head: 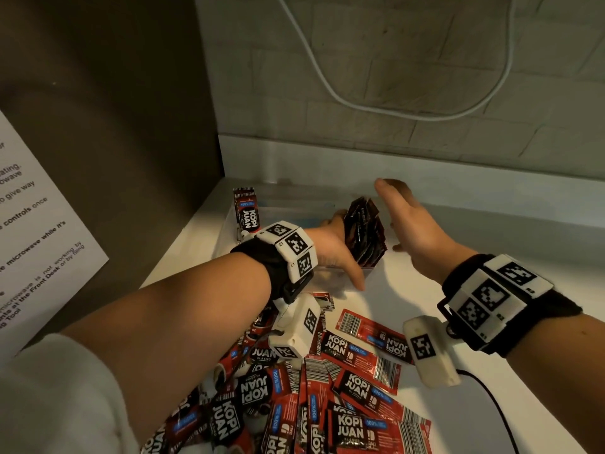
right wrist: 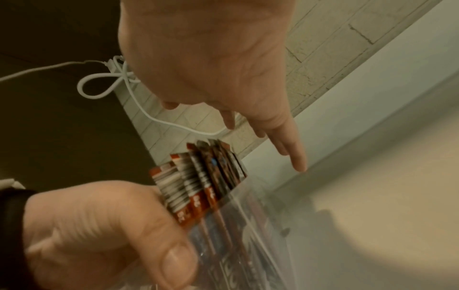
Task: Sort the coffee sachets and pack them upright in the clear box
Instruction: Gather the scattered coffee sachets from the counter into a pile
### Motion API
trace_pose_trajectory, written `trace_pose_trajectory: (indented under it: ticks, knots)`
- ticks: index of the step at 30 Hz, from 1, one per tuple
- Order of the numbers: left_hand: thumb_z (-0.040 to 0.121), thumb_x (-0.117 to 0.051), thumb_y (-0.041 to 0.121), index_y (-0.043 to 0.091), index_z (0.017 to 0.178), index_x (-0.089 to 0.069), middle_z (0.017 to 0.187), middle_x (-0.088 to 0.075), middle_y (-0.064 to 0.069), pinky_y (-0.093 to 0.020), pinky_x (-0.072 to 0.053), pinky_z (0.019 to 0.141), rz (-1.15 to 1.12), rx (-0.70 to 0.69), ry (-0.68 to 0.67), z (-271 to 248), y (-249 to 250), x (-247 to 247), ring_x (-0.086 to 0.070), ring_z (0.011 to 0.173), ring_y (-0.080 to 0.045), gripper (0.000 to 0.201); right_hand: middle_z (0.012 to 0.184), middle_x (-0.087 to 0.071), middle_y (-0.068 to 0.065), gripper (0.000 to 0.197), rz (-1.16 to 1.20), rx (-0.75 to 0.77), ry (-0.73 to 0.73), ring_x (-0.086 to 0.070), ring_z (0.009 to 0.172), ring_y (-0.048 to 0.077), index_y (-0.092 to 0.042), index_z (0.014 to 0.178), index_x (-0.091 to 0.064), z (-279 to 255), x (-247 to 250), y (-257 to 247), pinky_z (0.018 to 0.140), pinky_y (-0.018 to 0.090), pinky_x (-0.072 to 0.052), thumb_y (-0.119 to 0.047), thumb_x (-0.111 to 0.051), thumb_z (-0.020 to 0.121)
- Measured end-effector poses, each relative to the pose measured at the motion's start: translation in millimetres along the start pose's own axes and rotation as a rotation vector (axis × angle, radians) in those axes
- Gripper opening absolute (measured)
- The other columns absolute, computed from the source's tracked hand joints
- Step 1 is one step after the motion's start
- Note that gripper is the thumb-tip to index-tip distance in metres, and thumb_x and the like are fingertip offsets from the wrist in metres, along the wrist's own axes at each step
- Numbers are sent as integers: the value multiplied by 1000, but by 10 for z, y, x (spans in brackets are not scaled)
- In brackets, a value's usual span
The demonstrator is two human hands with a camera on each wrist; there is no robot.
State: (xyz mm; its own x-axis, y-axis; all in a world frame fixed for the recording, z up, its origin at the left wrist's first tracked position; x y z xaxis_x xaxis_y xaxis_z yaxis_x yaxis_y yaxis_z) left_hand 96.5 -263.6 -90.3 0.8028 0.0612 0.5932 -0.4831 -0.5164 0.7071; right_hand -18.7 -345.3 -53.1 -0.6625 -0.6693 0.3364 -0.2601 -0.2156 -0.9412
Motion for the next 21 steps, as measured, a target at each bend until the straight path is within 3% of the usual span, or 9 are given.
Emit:
trace_pose_trajectory:
  ticks: [4,8,10,12,14,15,17,18,21]
  knots:
    - [42,-95,26,29,152,-2,153,-29,-7,-48,-32,113,32,10,8,-32,-16,27,-27,142,-29,143,135,-47,0,50,-55,138,108,-45,117,16,-23,133,-43,-52,133,-43,92,34,-37,-54,-43,94]
    - [51,-94,22,25,153,10,161,-10,-11,-50,-27,116,113,35,79,-164,-4,105,-14,147,-32,146,85,-59,1,47,-92,320,218,-53,81,16,-10,89,-56,-286,258,-154,72,35,-40,-55,-48,80]
    - [53,-94,24,28,153,11,162,-4,-9,-51,-22,118,117,1,145,-383,-2,186,-6,148,-31,145,63,-54,6,41,-159,344,131,-49,62,17,-5,69,-55,-418,312,-110,64,38,-40,-42,-55,86]
    - [56,-92,26,32,153,5,160,-6,-4,-49,-20,118,101,-64,242,-672,-3,235,-7,148,-28,137,50,-53,-4,35,-375,290,-34,-48,52,13,-12,58,-57,-544,344,43,60,37,-43,-30,-62,88]
    - [60,-90,30,37,149,-14,153,-17,4,-42,-25,116,88,-132,362,-984,-51,264,-17,142,-22,117,59,-59,-12,22,-675,256,-267,-54,55,4,-24,64,-62,-641,314,219,61,31,-47,-35,-64,83]
    - [62,-87,33,40,143,-26,146,-23,8,-36,-28,113,92,-157,408,-1138,-98,273,-22,138,-17,102,74,-64,-15,13,-789,256,-372,-58,65,2,-27,79,-66,-678,275,304,64,26,-48,-40,-64,82]
    - [67,-82,38,44,121,-45,130,-34,15,-29,-35,103,142,-190,429,-1391,-233,285,-31,125,-9,66,107,-61,-12,36,-957,277,-500,-59,87,3,-25,114,-62,-724,202,442,76,18,-49,-45,-63,84]
    - [69,-79,40,44,110,-50,121,-40,17,-27,-38,96,182,-189,408,-1500,-312,299,-37,118,-5,51,116,-57,-9,42,-1001,288,-530,-56,93,4,-25,123,-57,-730,157,478,81,17,-49,-45,-62,86]
    - [76,-73,43,38,96,-58,100,-53,19,-19,-42,81,344,-122,268,-1704,-512,331,-51,96,2,25,113,-53,-9,38,-1053,347,-558,-48,92,2,-26,123,-51,-749,43,489,81,14,-46,-41,-60,89]
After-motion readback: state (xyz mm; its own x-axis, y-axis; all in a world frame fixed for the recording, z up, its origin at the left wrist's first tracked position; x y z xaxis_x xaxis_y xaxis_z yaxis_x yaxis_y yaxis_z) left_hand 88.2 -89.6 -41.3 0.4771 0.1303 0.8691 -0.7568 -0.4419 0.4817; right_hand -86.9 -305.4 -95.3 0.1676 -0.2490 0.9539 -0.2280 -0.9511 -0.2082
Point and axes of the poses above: each hand's wrist, its own z-axis towards the middle knuckle, its own x-axis out of the back of the hand, y = z × x, the point moved 1 cm from there along z, towards the middle knuckle
